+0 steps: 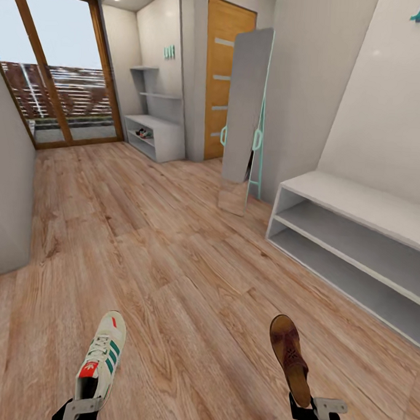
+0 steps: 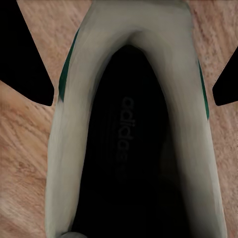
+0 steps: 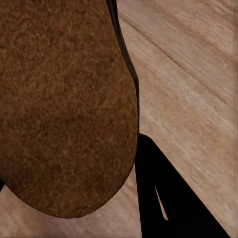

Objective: Pick up the two gym shoes and the two sandals from the corridor floor and place them onto the hallstand (shoe rack) in the corridor, making sure they are on the rack and not on the floor. Arrange them so the two gym shoes are next to each other and the two sandals are next to each other.

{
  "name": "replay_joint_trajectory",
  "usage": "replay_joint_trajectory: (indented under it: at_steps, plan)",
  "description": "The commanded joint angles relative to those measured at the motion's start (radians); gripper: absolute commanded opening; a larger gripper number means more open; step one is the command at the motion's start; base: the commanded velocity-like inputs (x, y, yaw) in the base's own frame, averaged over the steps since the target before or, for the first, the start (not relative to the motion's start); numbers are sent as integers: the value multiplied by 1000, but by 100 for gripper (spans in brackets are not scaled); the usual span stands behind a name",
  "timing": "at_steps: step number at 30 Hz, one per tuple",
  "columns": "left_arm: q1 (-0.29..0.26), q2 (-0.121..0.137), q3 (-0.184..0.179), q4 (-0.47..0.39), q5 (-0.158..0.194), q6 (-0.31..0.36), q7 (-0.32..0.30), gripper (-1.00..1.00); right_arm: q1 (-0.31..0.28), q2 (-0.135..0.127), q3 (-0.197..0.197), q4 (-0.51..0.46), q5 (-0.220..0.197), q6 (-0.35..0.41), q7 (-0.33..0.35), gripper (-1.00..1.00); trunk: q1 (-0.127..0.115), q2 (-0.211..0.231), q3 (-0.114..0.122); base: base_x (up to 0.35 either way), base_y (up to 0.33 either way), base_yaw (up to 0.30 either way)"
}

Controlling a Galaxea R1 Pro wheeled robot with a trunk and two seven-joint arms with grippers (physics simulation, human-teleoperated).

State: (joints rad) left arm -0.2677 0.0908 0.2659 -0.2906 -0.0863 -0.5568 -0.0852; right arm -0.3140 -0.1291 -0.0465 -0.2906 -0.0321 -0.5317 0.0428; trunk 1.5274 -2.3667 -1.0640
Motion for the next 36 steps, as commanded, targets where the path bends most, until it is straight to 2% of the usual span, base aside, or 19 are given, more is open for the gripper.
replay_joint_trajectory:
  at_steps: [1, 13, 18, 27, 36]
  plan:
    - [-1, 0, 9, 1, -9, -3, -5, -100, 0, 0, -3, 1, -7, -2, 5, -100, 0, 0, -1, 0, 0, 0]
    - [-1, -3, 9, 1, -7, -3, -5, -100, 0, 3, -4, -1, -8, -3, 3, -100, 0, 0, 0, 44, 0, 205]
    - [-1, -3, 9, 1, -7, -3, -5, -100, 0, 3, -4, -2, -8, -4, 3, -100, 0, 0, 0, 292, 0, 177]
    - [-1, -5, 9, 1, -5, -3, -5, -100, 0, 3, -4, -3, -7, -4, 6, -100, 0, 0, 0, 337, 0, 32]
    - [-1, -4, 9, 1, -4, -3, -5, -100, 0, 3, -4, -2, -6, -4, 6, -100, 0, 0, 9, 340, 0, 197]
